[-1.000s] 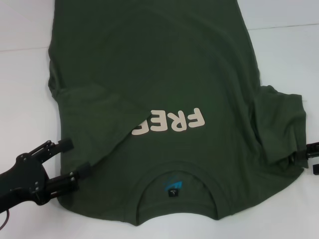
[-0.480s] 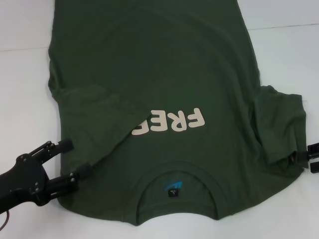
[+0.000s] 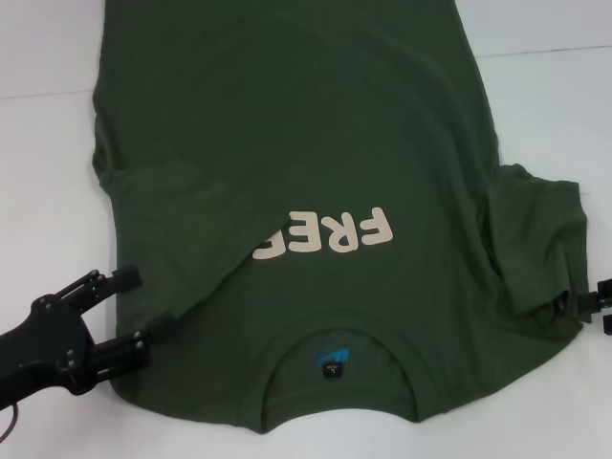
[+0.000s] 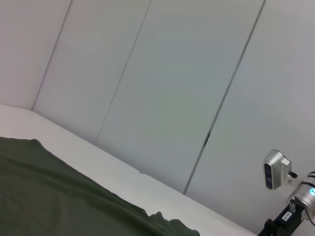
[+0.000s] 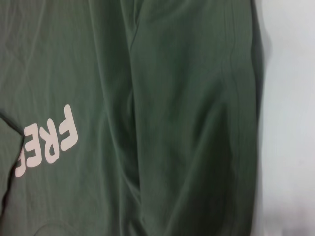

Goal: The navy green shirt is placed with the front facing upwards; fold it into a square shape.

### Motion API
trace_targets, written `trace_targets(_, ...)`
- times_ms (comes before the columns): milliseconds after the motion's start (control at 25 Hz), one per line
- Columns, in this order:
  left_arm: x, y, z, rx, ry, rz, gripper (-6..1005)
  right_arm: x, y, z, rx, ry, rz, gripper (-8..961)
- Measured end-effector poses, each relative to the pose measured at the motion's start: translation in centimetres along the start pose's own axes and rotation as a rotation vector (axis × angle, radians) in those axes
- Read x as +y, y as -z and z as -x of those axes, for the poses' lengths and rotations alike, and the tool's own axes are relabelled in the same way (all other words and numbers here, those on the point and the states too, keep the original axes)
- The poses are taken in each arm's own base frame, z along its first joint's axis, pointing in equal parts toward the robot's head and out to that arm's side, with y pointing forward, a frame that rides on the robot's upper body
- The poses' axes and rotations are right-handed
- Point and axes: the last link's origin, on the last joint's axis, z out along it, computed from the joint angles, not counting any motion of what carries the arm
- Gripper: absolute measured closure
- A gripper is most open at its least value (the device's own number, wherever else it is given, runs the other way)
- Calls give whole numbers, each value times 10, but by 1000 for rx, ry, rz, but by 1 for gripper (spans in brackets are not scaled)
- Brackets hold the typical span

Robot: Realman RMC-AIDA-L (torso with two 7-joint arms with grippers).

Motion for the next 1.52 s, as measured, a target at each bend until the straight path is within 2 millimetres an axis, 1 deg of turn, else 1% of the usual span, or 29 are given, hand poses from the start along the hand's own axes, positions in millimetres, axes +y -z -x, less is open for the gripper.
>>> trace_targets(440,0,0,0,0,4,0,112,1,-8,1,-4,-4,2,371)
trace_targets(880,0,0,0,0,3,1,115,0,-8,3,-14,-7,-2,370)
trace_targets(1520,0,0,0,-1,0,-4,119,2,-14,5,-22,-11,4,370)
